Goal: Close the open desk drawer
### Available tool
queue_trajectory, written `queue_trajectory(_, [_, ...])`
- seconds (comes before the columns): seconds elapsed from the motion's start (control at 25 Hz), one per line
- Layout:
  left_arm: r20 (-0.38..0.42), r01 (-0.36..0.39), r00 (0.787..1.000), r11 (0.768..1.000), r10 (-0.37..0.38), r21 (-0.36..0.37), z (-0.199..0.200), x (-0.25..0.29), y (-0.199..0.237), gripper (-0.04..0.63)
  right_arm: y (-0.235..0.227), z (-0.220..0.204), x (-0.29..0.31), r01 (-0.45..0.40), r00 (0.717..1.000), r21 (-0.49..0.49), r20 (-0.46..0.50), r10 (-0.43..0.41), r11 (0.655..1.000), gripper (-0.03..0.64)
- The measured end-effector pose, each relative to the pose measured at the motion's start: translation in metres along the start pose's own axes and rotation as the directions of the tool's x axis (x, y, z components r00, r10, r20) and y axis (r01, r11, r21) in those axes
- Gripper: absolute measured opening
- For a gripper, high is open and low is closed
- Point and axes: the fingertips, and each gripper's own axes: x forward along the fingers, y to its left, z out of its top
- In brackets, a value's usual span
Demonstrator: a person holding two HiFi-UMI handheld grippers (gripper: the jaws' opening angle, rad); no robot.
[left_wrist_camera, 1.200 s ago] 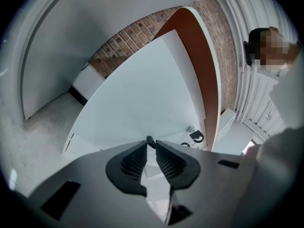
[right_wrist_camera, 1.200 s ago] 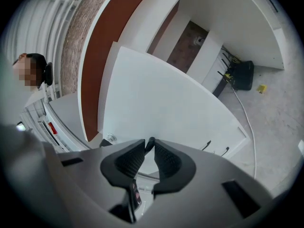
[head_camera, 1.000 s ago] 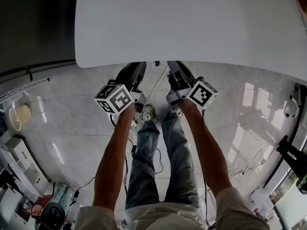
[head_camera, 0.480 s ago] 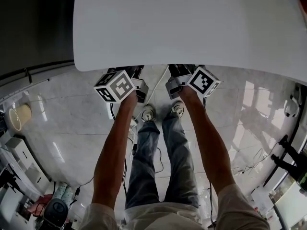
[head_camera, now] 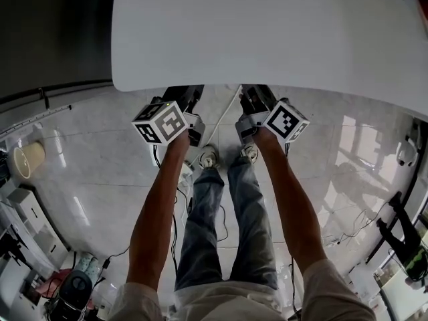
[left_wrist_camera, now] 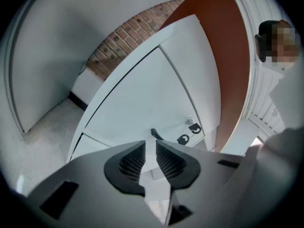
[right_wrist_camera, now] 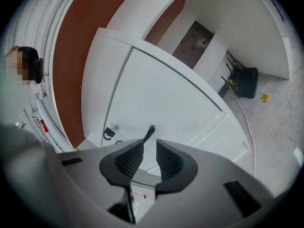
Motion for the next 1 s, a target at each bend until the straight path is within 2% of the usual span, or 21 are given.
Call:
queue_trajectory(0.16, [-0.003, -0.007, 1.0, 1.0, 0.007, -0.023, -0.014, -0.014, 0.008, 0.066, -0.008, -0.018, -0.018, 0.043, 0.999, -0.009, -0.004, -0.043, 0.999, 0.084])
queue_trajectory(0.2, [-0.003, -0.006, 1.0, 1.0, 0.006, -0.022, -0.017, -0.017, 0.008, 0.054, -0.008, -0.022, -0.022, 0.049, 0.999, -0.014, -0.007, -0.049, 0.999, 0.035])
queue_trajectory(0.28, [-0.004, -0.004, 1.0, 1.0, 0.004, -0.021, -0.024, -0.023, 0.005, 0.014, -0.005, -0.027, -0.031, 0.049, 0.999, -0.015, -0.023, -0.05, 0.999, 0.018])
queue_trajectory(0.4, [-0.018, -0.007, 1.0, 1.0, 0.007, -0.012, -0.033, -0.025, -0.004, 0.012, -0.001, -0.025, -0.04, 0.031, 0.999, -0.034, -0.022, -0.032, 0.999, 0.018])
queue_trajectory(0.52, [-0.031, -0.007, 0.999, 1.0, 0.008, 0.025, -0.035, -0.025, -0.007, 0.012, 0.005, -0.029, -0.037, 0.017, 0.998, -0.11, -0.051, -0.022, 0.994, 0.018])
queue_trajectory(0.6, [-0.043, -0.021, 0.999, 0.994, 0.025, 0.106, -0.031, -0.03, -0.014, 0.012, 0.016, -0.031, -0.039, 0.018, 0.996, -0.203, -0.082, -0.036, 0.979, 0.018])
queue_trajectory(0.64, [-0.059, -0.035, 0.997, 0.983, 0.047, 0.182, -0.03, -0.034, -0.02, 0.012, 0.025, -0.031, -0.043, 0.017, 0.995, -0.262, -0.095, -0.044, 0.965, 0.018])
queue_trajectory(0.68, [-0.081, -0.052, 0.994, 0.958, 0.077, 0.283, -0.03, -0.039, -0.028, 0.012, 0.036, -0.031, -0.048, 0.019, 0.993, -0.332, -0.106, -0.057, 0.943, 0.018])
queue_trajectory(0.72, [-0.098, -0.065, 0.989, 0.916, 0.113, 0.395, -0.03, -0.045, -0.037, 0.012, 0.046, -0.031, -0.054, 0.027, 0.99, -0.416, -0.114, -0.082, 0.909, 0.018])
queue_trajectory(0.76, [-0.105, -0.072, 0.984, 0.865, 0.142, 0.497, -0.028, -0.049, -0.047, 0.012, 0.054, -0.029, -0.059, 0.042, 0.986, -0.507, -0.117, -0.117, 0.861, 0.018])
queue_trajectory(0.8, [-0.1, -0.074, 0.982, 0.816, 0.159, 0.574, -0.025, -0.053, -0.057, 0.012, 0.062, -0.027, -0.063, 0.057, 0.982, -0.593, -0.114, -0.154, 0.803, 0.018])
queue_trajectory(0.84, [-0.091, -0.073, 0.982, 0.78, 0.164, 0.622, -0.02, -0.055, -0.067, 0.012, 0.07, -0.023, -0.065, 0.065, 0.977, -0.665, -0.109, -0.182, 0.744, 0.018])
queue_trajectory(0.88, [-0.082, -0.07, 0.984, 0.762, 0.159, 0.644, -0.015, -0.057, -0.077, 0.012, 0.08, -0.019, -0.067, 0.065, 0.975, -0.717, -0.102, -0.198, 0.694, 0.018])
queue_trajectory(0.92, [-0.074, -0.066, 0.986, 0.758, 0.149, 0.649, -0.009, -0.06, -0.085, 0.012, 0.091, -0.015, -0.068, 0.062, 0.975, -0.748, -0.097, -0.2, 0.661, 0.018])
queue_trajectory(1.0, [-0.061, -0.062, 0.989, 0.764, 0.132, 0.643, 0.002, -0.067, -0.1, 0.012, 0.115, -0.007, -0.072, 0.053, 0.979, -0.768, -0.087, -0.186, 0.638, 0.018])
